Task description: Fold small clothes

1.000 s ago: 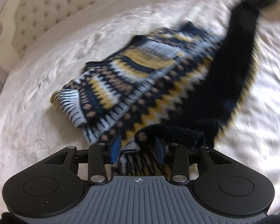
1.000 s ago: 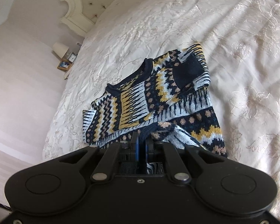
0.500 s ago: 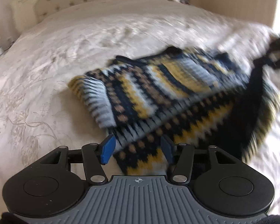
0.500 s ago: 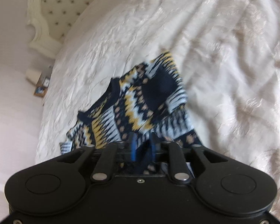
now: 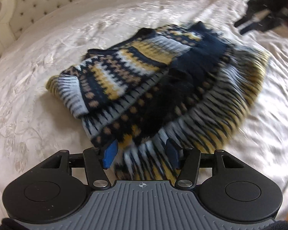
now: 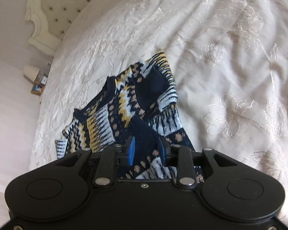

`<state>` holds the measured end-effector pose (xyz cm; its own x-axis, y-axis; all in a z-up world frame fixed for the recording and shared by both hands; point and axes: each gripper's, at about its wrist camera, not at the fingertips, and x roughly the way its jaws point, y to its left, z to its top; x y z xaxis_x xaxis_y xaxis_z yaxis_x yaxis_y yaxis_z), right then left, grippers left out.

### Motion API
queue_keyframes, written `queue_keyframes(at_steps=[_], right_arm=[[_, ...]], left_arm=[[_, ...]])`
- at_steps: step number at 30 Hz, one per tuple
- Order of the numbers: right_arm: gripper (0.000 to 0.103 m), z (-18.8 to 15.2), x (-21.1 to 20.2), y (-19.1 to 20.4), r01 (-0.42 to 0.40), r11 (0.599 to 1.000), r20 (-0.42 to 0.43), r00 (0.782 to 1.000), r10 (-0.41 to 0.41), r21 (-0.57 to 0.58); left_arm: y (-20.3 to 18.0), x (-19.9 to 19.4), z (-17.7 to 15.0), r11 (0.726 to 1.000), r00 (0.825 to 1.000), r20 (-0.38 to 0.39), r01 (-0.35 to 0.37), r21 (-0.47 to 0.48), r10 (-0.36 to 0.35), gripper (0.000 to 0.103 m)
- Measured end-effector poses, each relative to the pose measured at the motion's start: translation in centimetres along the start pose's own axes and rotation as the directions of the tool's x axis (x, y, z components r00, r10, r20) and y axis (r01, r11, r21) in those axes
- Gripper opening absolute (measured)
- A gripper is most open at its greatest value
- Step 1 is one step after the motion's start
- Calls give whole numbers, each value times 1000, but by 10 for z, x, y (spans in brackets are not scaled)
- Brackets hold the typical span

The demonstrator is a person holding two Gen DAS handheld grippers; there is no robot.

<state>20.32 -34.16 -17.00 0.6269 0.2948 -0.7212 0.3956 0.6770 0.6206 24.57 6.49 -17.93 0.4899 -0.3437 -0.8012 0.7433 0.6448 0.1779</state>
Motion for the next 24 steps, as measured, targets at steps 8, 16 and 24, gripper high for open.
queue_keyframes(at_steps=[8,16,24], right_arm=[[59,1,18,23,43,960,-47,997,-58,-275],[63,3,54,36,1,883,-155,984,-84,-470],[65,6,87,36,-42,832,-232,967,-105,-554]], left_arm=[[27,35,27,978,994,-50,90,-188,-102,54],[27,47,28,953,987,-84,109,-282,-137,55],[38,63,29,917,977,-107,133,-377,-186,62]])
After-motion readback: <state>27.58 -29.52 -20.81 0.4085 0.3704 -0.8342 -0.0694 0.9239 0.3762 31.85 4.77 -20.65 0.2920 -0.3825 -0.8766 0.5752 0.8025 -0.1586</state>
